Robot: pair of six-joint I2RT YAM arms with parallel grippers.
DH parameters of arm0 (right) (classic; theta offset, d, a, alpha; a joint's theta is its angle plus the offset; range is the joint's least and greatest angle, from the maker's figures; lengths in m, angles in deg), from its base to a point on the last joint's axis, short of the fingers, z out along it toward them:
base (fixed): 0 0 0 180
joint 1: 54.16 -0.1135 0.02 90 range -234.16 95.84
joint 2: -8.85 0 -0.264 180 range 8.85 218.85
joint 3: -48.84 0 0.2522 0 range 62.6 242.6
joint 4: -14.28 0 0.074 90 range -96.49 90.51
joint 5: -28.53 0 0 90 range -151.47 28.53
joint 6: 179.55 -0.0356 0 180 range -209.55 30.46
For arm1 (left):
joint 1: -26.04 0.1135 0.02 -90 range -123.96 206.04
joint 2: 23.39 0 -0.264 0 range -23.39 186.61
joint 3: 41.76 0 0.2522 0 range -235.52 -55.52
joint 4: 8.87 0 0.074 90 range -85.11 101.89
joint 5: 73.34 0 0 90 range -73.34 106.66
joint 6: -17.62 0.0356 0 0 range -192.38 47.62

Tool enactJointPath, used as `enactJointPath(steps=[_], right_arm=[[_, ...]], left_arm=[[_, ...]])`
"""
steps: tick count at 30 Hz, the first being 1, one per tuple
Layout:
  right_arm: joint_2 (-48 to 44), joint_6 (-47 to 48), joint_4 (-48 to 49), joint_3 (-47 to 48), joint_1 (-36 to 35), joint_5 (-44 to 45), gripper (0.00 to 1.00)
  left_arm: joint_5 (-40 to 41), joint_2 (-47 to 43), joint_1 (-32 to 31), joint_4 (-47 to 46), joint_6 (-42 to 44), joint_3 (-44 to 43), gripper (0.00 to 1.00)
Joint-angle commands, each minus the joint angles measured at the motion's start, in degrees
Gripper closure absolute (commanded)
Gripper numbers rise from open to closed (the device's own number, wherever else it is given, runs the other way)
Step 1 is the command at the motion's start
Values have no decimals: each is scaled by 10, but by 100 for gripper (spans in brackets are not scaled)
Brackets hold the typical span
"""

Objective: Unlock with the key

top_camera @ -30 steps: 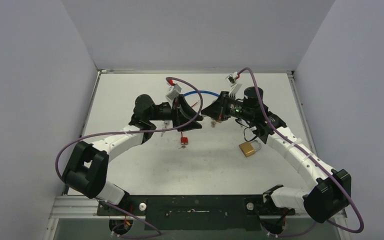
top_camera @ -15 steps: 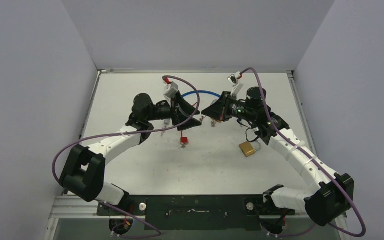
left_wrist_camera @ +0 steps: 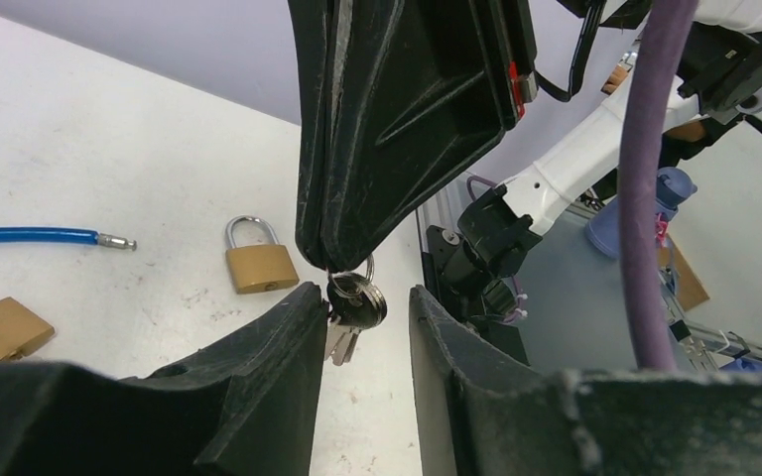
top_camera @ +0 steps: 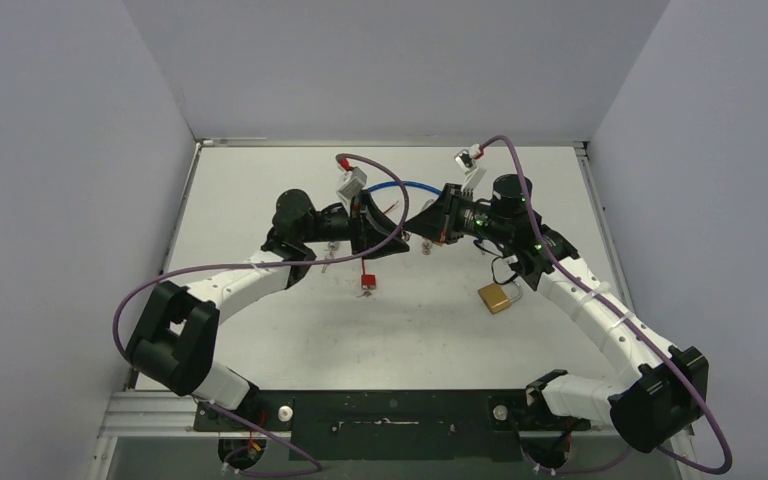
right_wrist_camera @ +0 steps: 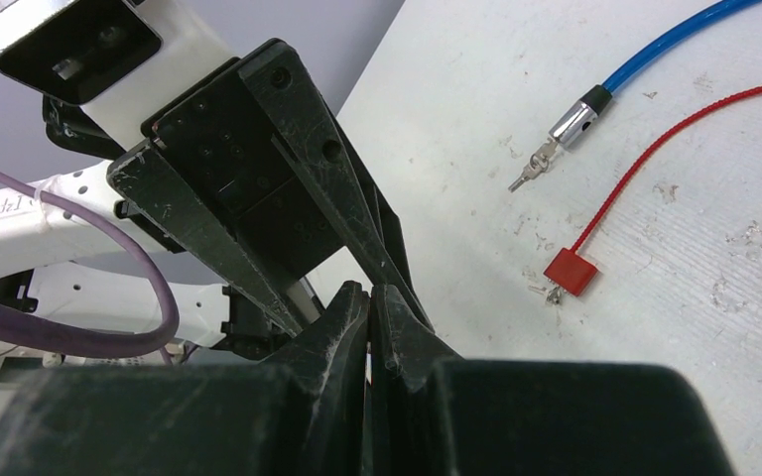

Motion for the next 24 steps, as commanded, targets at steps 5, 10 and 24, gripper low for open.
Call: enactJointPath(steps=[5, 10, 24], right_arm=[[-8, -8, 13, 28, -2, -6, 100], [-16, -4, -1, 27, -2, 12, 100], [-141, 7, 118, -109, 8, 68, 27]], left_arm=[[-7, 17, -18, -48, -16, -39, 79], [-2, 10, -17, -23, -4, -38, 100], [68, -13, 6, 55, -186, -81, 100]])
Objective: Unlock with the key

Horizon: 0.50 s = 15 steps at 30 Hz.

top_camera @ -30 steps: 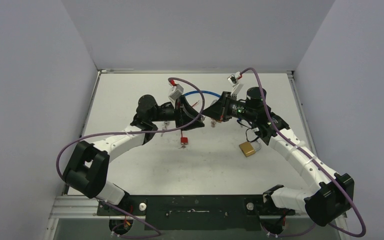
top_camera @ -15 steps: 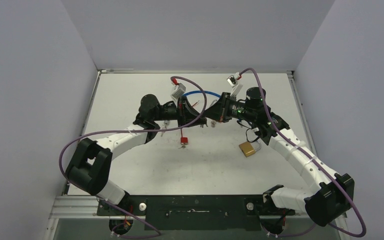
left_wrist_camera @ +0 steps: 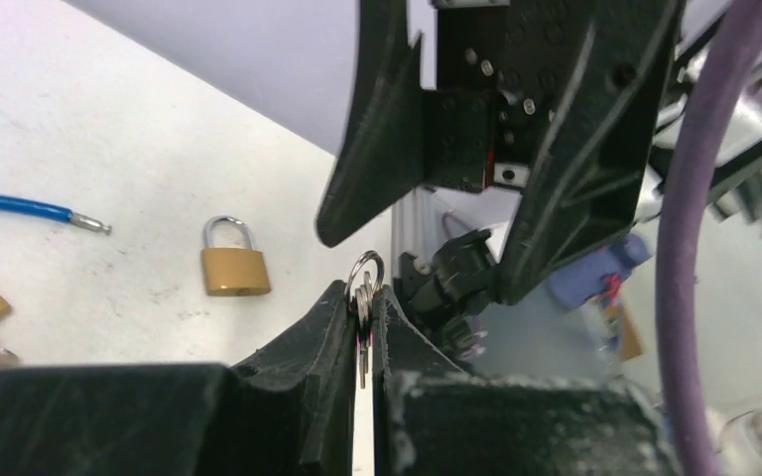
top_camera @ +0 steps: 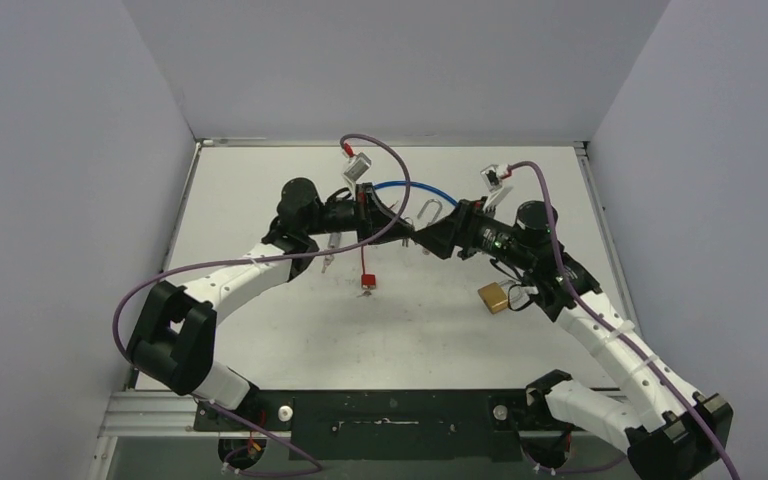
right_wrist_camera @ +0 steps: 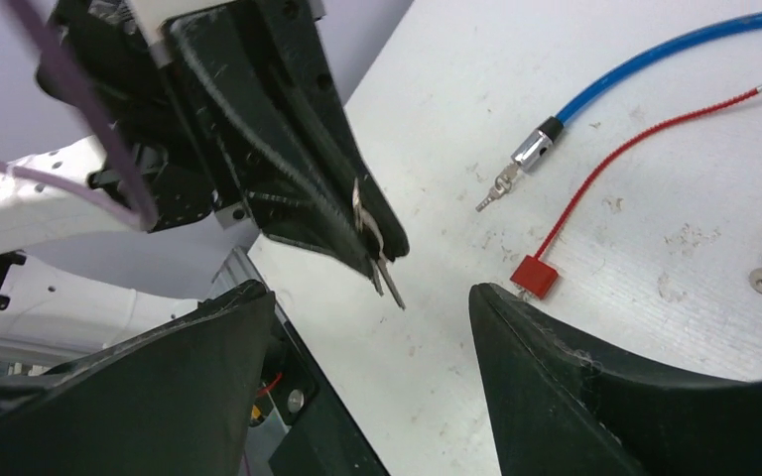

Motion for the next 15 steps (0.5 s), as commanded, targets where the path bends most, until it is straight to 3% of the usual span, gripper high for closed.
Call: enactJointPath(steps=[1, 5, 8, 11, 15], right_arm=[[-48, -15, 134, -47, 3, 0, 28], [-64, -73, 225, -79, 0, 34, 31], [-60, -117, 301, -93, -13, 97, 32], [-30, -131, 330, -73, -29, 139, 34], [16, -134, 351, -30, -44, 112, 42]], left_arm=[[31, -16, 21, -52, -184, -27, 100], [84, -13, 37, -190, -369, 2, 100], [175, -14, 35, -291, -466, 31, 100], [218, -13, 23, -322, -497, 26, 100], [248, -26, 20, -308, -489, 19, 100]])
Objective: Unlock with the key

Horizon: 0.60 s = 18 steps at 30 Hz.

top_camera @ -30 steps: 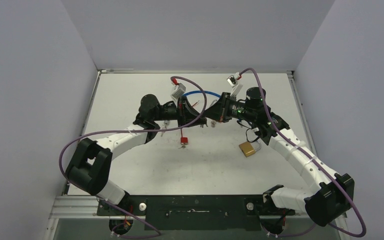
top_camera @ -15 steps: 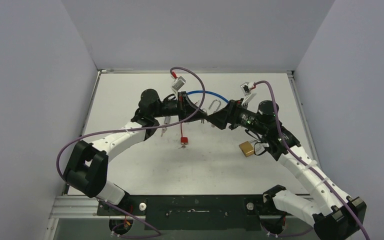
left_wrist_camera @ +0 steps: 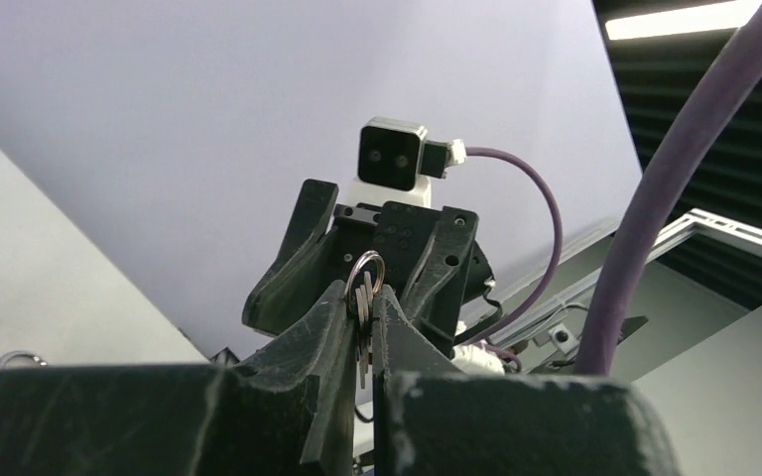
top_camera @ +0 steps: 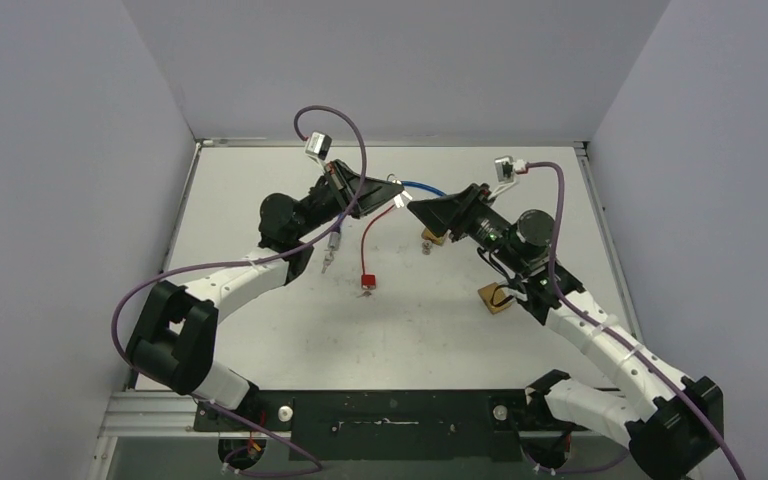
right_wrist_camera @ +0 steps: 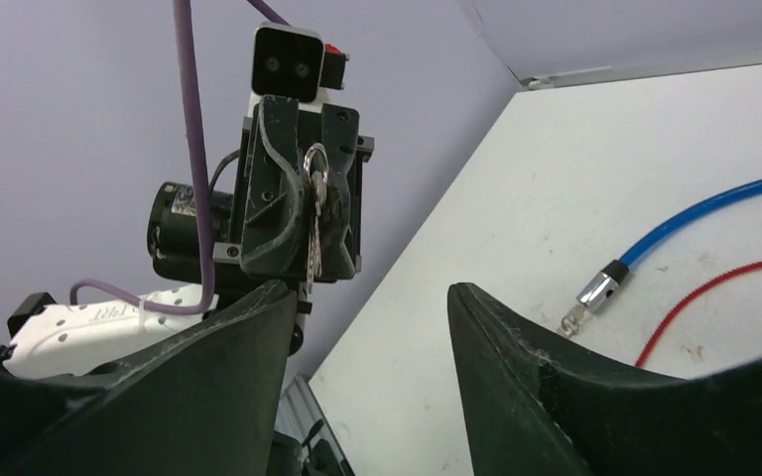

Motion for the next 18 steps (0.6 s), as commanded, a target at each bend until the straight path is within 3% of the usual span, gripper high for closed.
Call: enactJointPath(steps=[1, 9, 18], right_arm=[[42, -28, 95, 57, -18, 13, 44], [57, -54, 175, 51, -26, -7, 67], [69, -59, 161, 68, -26, -19, 88]], left_arm=[[69, -26, -4, -61, -42, -16, 100], [60, -33, -3, -57, -40, -15, 100], [55, -39, -4, -62, -39, -16, 100]])
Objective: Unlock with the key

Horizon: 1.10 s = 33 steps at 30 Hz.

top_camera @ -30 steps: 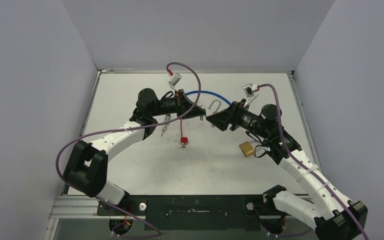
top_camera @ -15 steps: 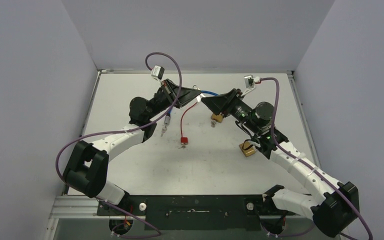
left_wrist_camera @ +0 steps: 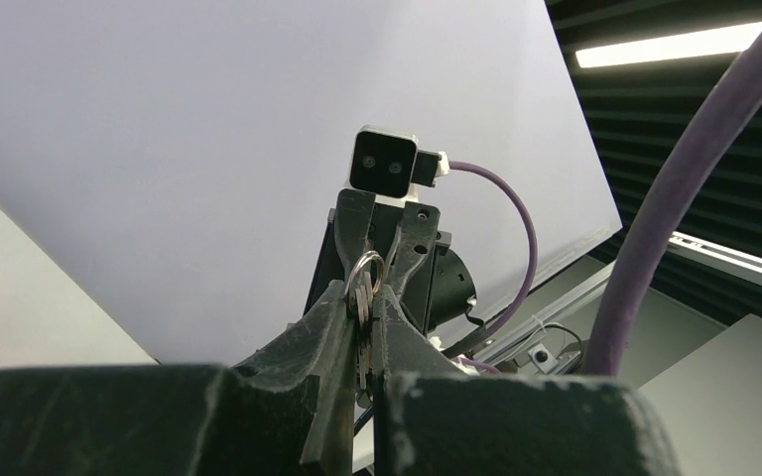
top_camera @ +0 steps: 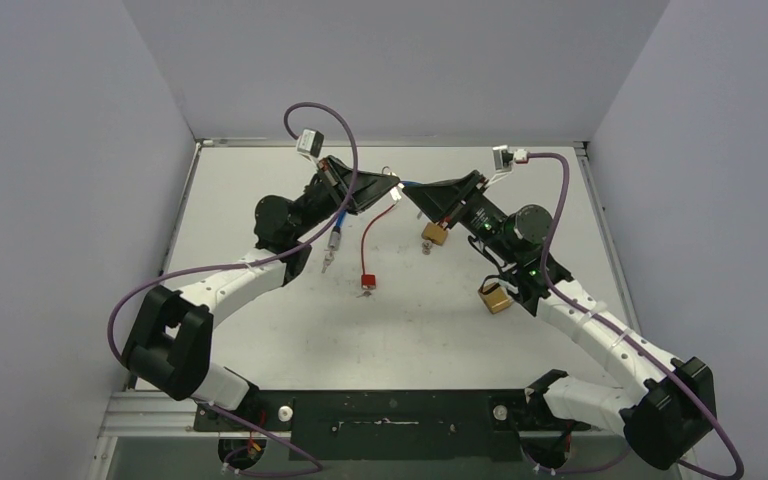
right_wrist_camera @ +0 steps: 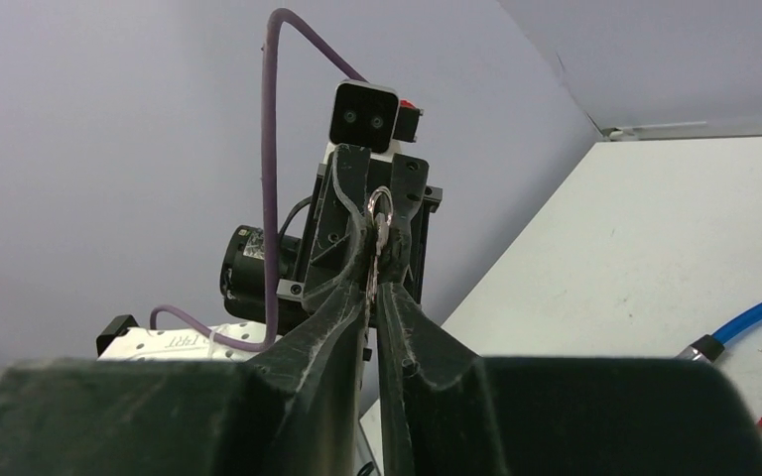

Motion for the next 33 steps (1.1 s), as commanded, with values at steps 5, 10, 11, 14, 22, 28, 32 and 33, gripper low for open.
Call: enactJointPath(steps=[5, 10, 11, 14, 22, 28, 32, 33], right_arm=[[10, -7, 32, 35, -5, -15, 94], [21, -8, 32, 46, -5, -24, 95], [24, -8, 32, 49, -5, -29, 94], [28, -8, 34, 53, -5, -35, 93], [37, -4, 25, 66, -5, -37, 84], [44, -2, 19, 77, -5, -38, 95], [36, 12, -6, 79, -3, -35, 100], [32, 21, -18, 81, -1, -37, 100]], left_arm=[[3, -24, 0, -43, -3, -16, 100], [4, -23, 0, -48, -6, -13, 100], [4, -22, 0, -49, -6, -13, 100], [5, -23, 0, -50, -6, -13, 100], [4, -25, 0, -49, -1, -10, 100], [6, -27, 0, -50, 0, -7, 100], [8, -37, 3, -40, 13, 0, 100], [10, -42, 6, -35, 20, 6, 96]])
